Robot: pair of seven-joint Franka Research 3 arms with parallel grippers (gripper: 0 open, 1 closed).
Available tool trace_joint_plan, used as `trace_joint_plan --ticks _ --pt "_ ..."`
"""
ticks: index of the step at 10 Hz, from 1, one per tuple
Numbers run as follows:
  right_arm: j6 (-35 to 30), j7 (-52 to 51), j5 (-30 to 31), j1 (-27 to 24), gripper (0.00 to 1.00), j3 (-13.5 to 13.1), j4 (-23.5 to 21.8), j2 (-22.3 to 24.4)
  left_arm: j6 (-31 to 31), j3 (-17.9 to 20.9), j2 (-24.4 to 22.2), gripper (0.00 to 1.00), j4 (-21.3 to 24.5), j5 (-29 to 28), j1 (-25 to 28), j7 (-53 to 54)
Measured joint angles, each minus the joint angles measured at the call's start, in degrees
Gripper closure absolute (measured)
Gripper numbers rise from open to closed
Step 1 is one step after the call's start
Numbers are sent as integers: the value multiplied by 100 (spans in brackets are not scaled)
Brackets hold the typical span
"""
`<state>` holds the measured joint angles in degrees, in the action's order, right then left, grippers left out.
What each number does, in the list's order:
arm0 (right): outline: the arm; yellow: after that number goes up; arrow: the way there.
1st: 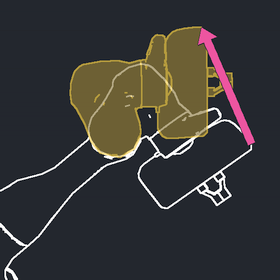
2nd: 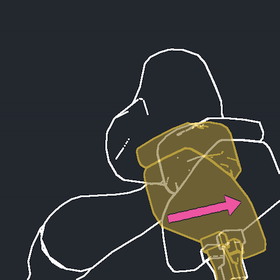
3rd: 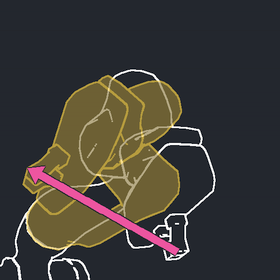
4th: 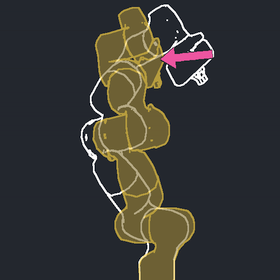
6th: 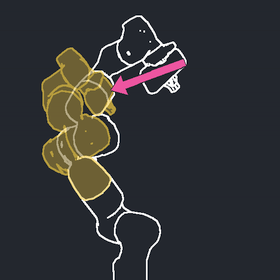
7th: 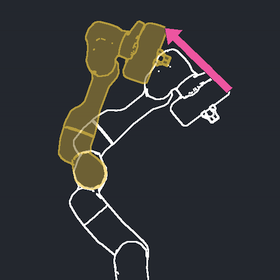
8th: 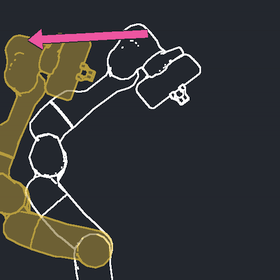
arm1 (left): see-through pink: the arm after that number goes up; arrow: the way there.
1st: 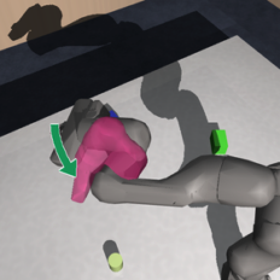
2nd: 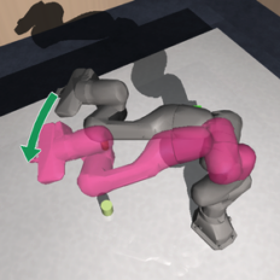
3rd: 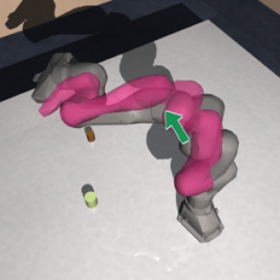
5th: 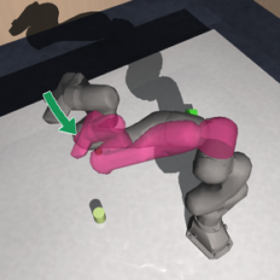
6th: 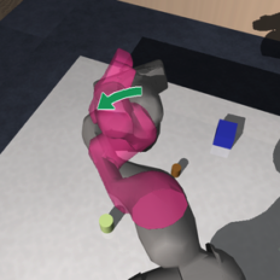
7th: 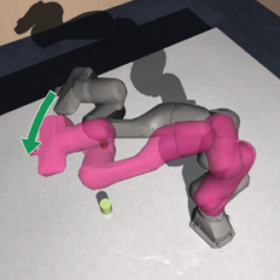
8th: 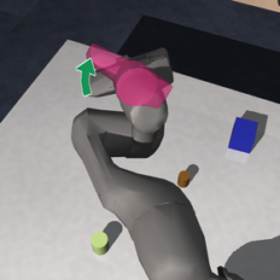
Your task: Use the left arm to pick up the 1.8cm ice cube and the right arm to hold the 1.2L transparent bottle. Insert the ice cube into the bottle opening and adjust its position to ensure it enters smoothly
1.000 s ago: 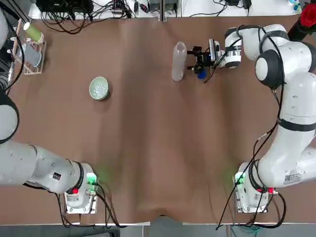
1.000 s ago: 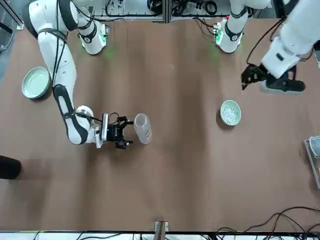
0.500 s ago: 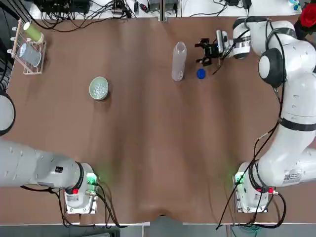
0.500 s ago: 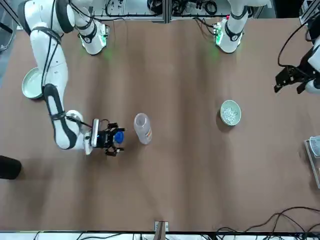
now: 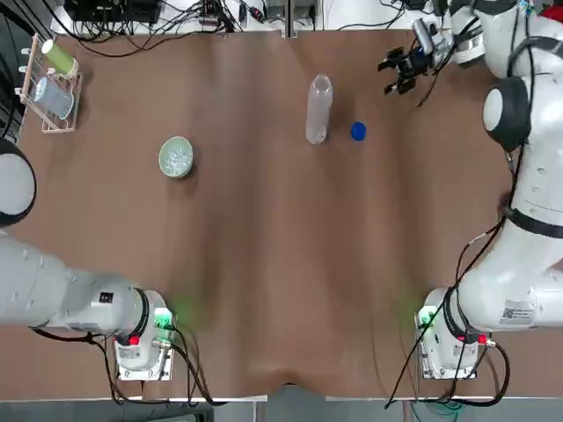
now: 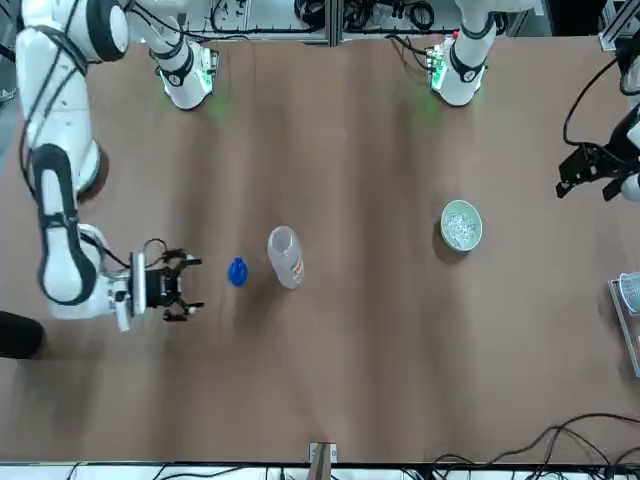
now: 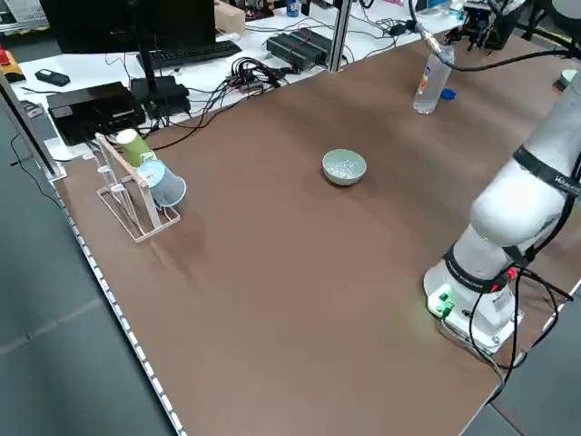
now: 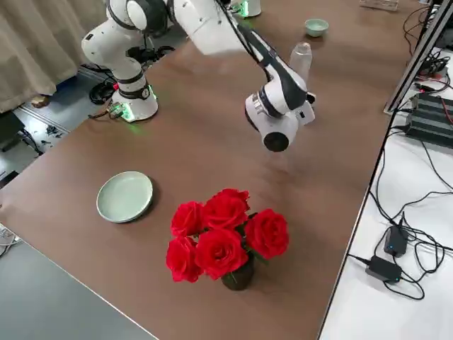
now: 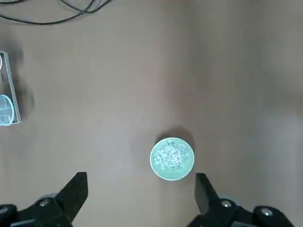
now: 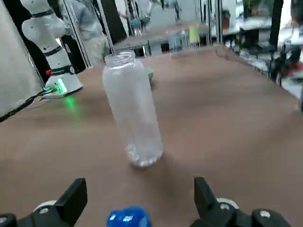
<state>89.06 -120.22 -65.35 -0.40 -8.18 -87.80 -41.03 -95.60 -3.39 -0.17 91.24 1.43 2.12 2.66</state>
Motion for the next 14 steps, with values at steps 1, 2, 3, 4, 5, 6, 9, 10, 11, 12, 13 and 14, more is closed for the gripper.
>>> trace_joint_plan --ticks 1,2,3,4,5,6,9,10,11,12,13,14 --pt "4 641 495 3 0 -118 50 301 87 -416 1 0 -2 0 316 -156" --pt "33 1271 1027 4 0 -195 93 671 146 -523 1 0 -9 0 366 -221" --pt "86 1721 1439 6 0 -229 117 1000 150 -528 1 0 -20 0 366 -221" --pt "168 2087 1780 11 0 -239 119 1249 150 -528 4 0 -52 1 359 -219" --pt "316 2610 2219 22 0 -234 126 1427 151 -527 18 0 -112 1 316 -218" --pt "434 3284 2705 77 0 -216 138 1620 152 -524 28 0 -147 1 263 -218" --pt "953 5651 4151 554 0 -151 130 2376 155 -420 36 0 -159 1 217 -219" --pt "1117 6464 4721 551 0 -42 75 2638 158 -262 41 0 -159 1 118 -219" --pt "1207 7269 5111 518 0 3 3 2855 161 2 44 0 -159 12 -69 -218" --pt "1251 8122 5400 466 0 15 -42 3016 165 144 45 0 -160 29 -149 -218" --pt "1254 8893 5585 399 0 17 -49 3134 168 166 45 0 -161 33 -150 -218" --pt "1199 9440 5713 294 0 15 -42 3234 195 168 46 0 -161 33 -153 -218"
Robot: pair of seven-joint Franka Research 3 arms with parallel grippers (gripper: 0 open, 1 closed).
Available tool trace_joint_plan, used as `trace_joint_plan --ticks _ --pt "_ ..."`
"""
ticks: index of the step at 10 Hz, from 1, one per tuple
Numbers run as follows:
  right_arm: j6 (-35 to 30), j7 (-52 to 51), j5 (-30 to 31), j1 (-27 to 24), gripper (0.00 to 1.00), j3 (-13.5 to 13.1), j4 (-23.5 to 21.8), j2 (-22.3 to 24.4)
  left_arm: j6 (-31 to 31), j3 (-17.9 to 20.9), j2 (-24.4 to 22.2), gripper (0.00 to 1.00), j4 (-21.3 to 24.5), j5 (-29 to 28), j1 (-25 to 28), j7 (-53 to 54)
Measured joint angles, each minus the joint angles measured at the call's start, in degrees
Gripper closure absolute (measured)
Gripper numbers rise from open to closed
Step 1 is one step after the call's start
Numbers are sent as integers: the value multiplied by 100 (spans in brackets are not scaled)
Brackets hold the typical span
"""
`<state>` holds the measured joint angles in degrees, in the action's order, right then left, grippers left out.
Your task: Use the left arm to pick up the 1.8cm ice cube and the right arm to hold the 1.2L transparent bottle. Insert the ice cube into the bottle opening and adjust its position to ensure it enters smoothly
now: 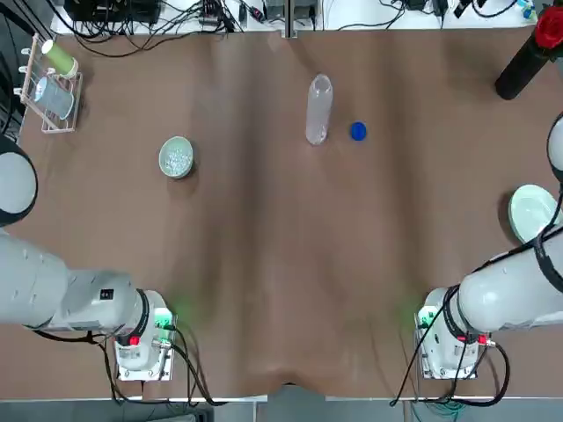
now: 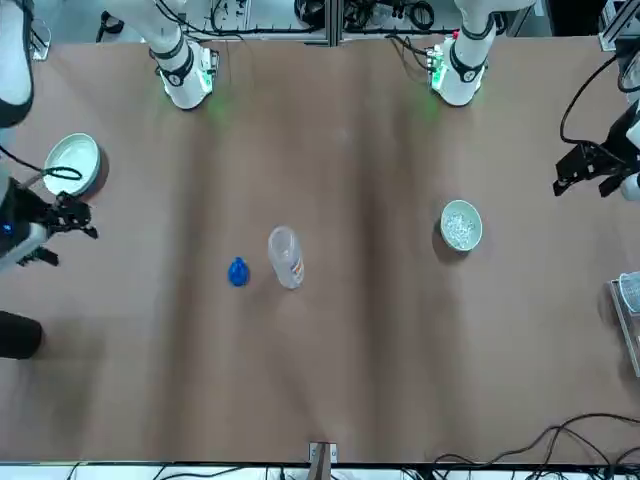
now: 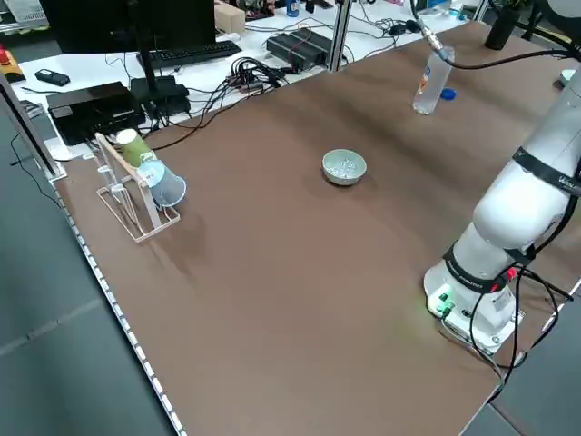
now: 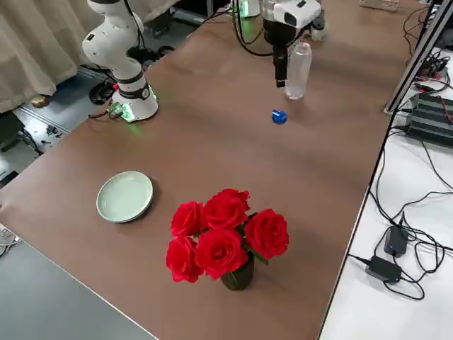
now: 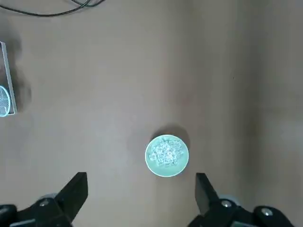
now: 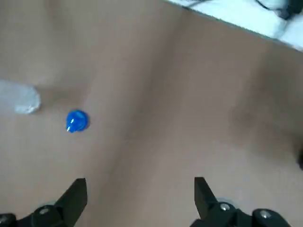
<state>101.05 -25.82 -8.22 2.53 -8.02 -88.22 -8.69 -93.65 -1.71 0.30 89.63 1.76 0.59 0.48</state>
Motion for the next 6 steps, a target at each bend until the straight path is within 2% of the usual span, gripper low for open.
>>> trace_joint_plan --ticks 3,6 --pt "-528 1203 713 -115 0 -110 349 157 131 0 5 0 0 0 -19 0" --pt "-986 2008 842 143 0 -333 726 165 141 0 8 0 0 0 -50 0"
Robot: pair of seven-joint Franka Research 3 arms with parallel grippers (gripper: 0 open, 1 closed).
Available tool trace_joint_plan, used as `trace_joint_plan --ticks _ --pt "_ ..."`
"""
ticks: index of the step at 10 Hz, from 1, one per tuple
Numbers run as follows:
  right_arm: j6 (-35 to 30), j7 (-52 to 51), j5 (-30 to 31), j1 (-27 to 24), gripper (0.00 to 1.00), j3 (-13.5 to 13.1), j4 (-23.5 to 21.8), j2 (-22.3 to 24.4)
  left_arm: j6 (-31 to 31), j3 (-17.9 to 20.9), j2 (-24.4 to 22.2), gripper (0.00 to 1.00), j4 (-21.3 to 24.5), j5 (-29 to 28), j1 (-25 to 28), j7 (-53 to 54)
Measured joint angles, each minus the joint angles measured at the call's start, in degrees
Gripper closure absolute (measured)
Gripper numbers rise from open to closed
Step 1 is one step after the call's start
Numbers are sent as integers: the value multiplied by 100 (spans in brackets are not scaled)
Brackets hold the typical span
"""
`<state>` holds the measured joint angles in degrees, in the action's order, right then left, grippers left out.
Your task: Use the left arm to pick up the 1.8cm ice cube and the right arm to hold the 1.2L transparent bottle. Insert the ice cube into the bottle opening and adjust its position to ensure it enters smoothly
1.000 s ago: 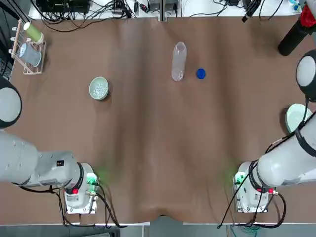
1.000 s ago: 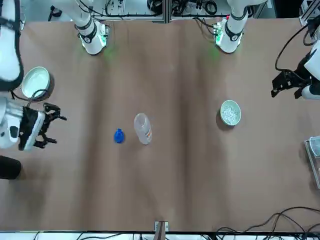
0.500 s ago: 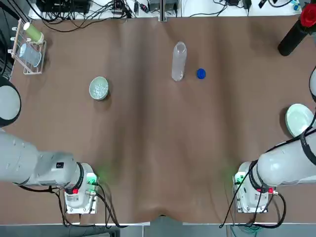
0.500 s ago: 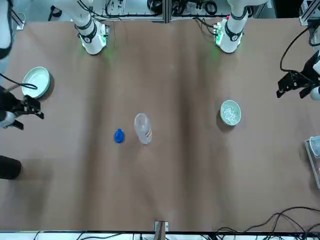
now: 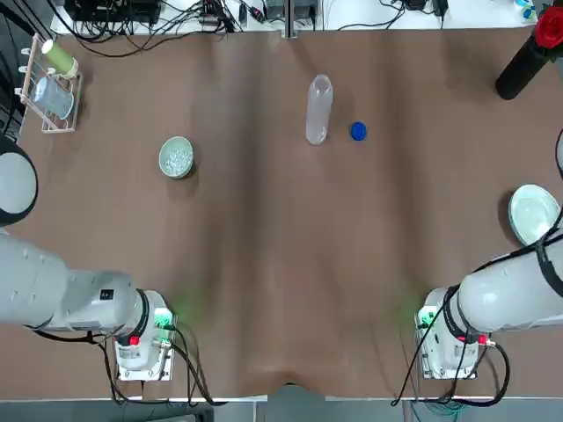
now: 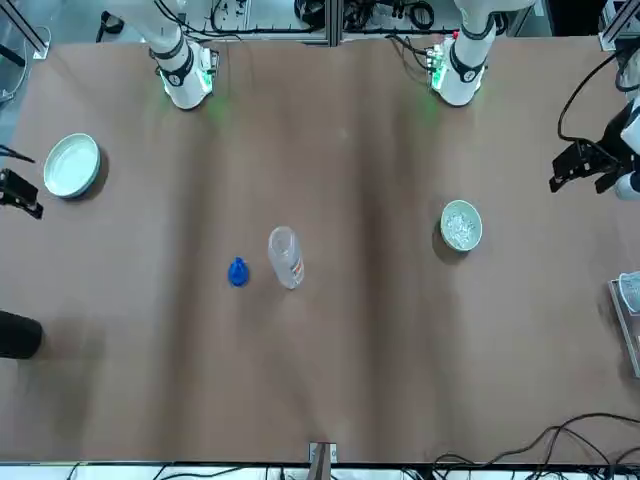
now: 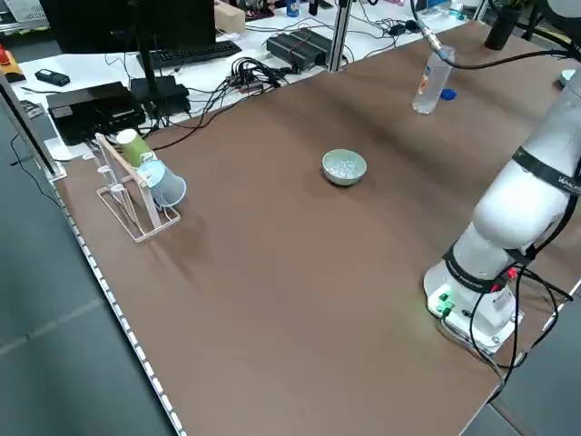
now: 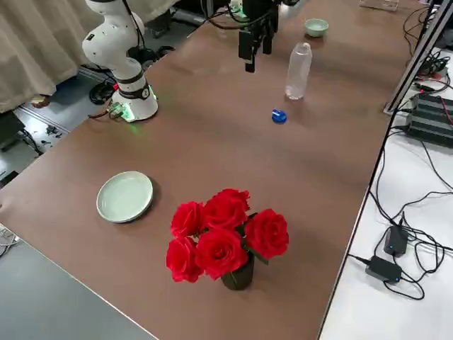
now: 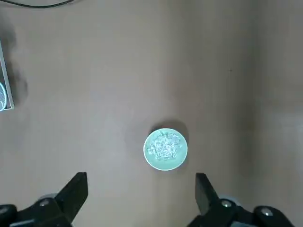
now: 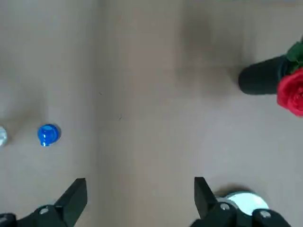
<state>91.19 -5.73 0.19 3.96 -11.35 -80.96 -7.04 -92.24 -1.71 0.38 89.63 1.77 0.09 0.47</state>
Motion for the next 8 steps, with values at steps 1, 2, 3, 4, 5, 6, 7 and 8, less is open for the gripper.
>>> trace_joint_plan --ticks 1,2,3,4,5,6,7,8 --pt "-1 77 -36 34 0 -8 1 -3 0 0 1 0 0 0 -14 0" --pt "0 103 -110 53 0 -9 1 -6 1 -2 2 0 0 0 -19 0" --pt "1 109 -171 57 0 -10 1 -6 2 -3 3 0 0 0 -20 0" --pt "1 110 -192 58 0 -10 1 -6 2 -3 4 0 0 0 -20 0" --pt "1 110 -206 59 0 -11 1 -6 3 -4 5 0 0 0 -20 0" --pt "1 111 -210 61 0 -11 1 -6 3 -4 5 0 0 0 -20 0" --pt "1 111 -210 65 0 -11 1 -6 3 -4 5 0 0 0 -20 0" --pt "1 111 -210 69 0 -11 1 -6 3 -4 5 0 0 0 -20 0"
